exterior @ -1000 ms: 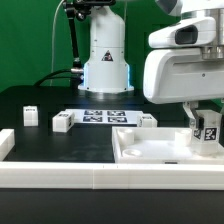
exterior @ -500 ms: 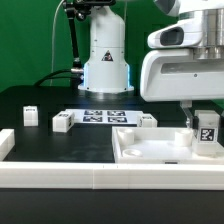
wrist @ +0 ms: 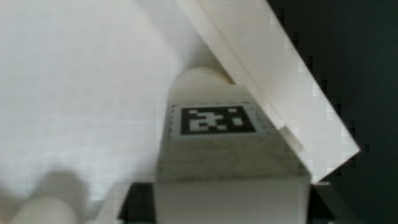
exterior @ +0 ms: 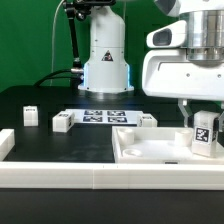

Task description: Assemble one leg

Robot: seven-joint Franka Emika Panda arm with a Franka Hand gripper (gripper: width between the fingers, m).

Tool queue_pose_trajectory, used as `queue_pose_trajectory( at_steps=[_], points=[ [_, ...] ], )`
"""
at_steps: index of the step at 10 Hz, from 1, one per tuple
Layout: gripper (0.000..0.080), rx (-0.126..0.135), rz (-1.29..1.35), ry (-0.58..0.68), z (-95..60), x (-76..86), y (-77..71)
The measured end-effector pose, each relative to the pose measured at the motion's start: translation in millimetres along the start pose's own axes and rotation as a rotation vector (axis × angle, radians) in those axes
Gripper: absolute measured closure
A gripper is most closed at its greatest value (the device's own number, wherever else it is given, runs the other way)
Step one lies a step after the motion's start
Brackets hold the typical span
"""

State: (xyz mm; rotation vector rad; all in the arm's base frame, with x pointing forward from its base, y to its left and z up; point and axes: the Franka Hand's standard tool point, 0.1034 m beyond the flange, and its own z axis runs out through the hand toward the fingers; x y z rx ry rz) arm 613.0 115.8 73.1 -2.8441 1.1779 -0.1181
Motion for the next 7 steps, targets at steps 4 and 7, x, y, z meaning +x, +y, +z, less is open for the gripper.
queue_pose_trajectory(
  at_steps=[4,7],
  points=[
    [0.0506,-0.014,0.298,-0.01,0.0,-1.4,2.4],
    [0.0405,-0.003,0.339,-0.015,0.5,-1.5,2.2]
  ],
)
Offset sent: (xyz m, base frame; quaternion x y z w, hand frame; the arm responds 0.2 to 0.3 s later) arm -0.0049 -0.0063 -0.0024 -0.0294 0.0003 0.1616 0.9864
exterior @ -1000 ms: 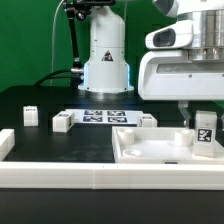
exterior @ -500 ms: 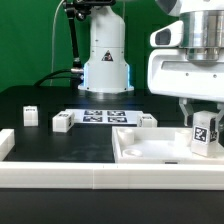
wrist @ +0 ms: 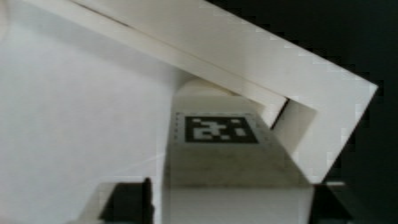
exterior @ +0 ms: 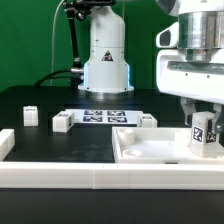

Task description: Assemble one leg

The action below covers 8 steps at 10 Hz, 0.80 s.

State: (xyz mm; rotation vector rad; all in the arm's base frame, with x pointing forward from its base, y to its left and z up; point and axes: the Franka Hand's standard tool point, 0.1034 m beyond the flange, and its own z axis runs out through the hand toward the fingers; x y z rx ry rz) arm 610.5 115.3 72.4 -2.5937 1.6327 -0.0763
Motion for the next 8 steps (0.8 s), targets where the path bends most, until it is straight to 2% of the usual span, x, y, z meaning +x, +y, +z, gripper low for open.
queue_pose_trajectory(
  at_steps=[1,2,4,8],
  points=[
    [0.0267,0.0,-0.01,0.0,0.1,0.0,0.0],
    [0.0183,0.0,-0.047,0.0,0.1,-0.2,0.0],
    [0.0157,0.008,-0.115,0.002,0.7,-3.5,-1.4],
    [0.015,0.017,-0.543,0.013,-0.7,1.6,-3.1]
  ],
)
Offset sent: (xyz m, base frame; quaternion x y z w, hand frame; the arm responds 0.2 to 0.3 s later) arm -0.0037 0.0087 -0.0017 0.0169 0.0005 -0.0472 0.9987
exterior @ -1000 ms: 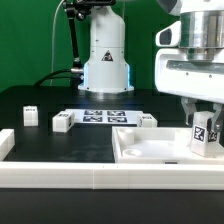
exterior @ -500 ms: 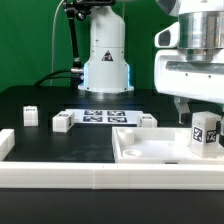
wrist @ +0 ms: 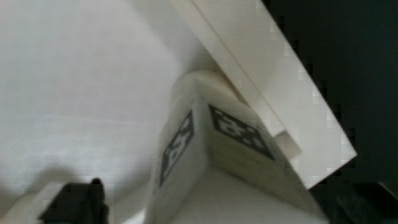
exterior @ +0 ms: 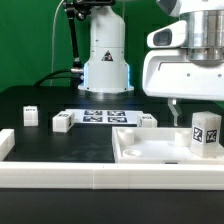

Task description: Assemble one leg

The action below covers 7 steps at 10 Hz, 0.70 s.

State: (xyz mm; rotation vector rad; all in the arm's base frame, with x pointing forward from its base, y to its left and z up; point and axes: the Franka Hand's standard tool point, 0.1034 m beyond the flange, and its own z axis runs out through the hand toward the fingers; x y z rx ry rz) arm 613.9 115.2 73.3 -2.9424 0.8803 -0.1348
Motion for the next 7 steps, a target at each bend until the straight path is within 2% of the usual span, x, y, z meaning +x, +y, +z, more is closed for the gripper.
queue_pose_trajectory(
  at_steps=[4,7],
  points=[
    [0.015,-0.001,-0.381,0.001,-0.4,-0.4,-0.7],
    [0.015,-0.002,-0.51,0.002,-0.6,-2.7,-3.9]
  ],
)
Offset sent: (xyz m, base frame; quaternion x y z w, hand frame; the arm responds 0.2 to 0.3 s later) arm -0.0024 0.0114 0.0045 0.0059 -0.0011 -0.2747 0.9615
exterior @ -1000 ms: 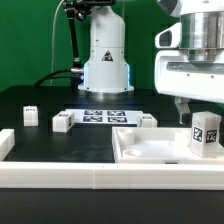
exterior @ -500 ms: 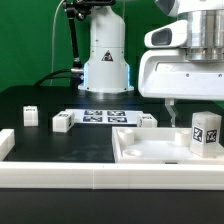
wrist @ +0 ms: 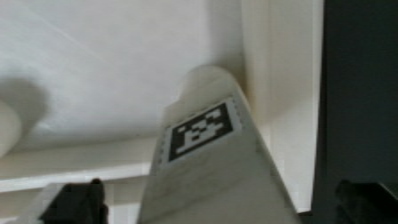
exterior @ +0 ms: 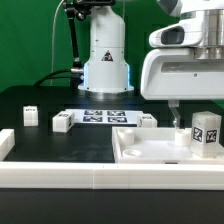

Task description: Assemble one leg

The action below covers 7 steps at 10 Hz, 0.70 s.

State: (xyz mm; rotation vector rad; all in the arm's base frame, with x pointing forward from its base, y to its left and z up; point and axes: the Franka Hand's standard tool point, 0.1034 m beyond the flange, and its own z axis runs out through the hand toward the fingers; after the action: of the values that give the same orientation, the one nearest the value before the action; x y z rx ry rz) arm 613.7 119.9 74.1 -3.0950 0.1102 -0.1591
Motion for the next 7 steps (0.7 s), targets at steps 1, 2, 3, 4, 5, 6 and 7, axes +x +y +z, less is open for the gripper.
queue_pose_trajectory(
  at_steps=[1,2,3,4,5,6,7],
  points=[
    [0.015,-0.005,-0.077,0.0,0.1,-0.1,0.2],
    [0.015,-0.006,-0.131,0.0,0.2,-0.1,0.4],
    [0.015,-0.006,-0.139,0.0,0.3,-0.4,-0.2],
    [0.015,-0.01,-0.152,0.0,0.3,-0.5,-0.6],
    [0.015,-0.011,-0.15,0.0,0.3,-0.4,0.0],
    [0.0269,-0.011,-0.15,0.0,0.3,-0.3,0.1],
    [0.0403,-0.011,-0.15,0.0,0.3,-0.3,0.2]
  ],
)
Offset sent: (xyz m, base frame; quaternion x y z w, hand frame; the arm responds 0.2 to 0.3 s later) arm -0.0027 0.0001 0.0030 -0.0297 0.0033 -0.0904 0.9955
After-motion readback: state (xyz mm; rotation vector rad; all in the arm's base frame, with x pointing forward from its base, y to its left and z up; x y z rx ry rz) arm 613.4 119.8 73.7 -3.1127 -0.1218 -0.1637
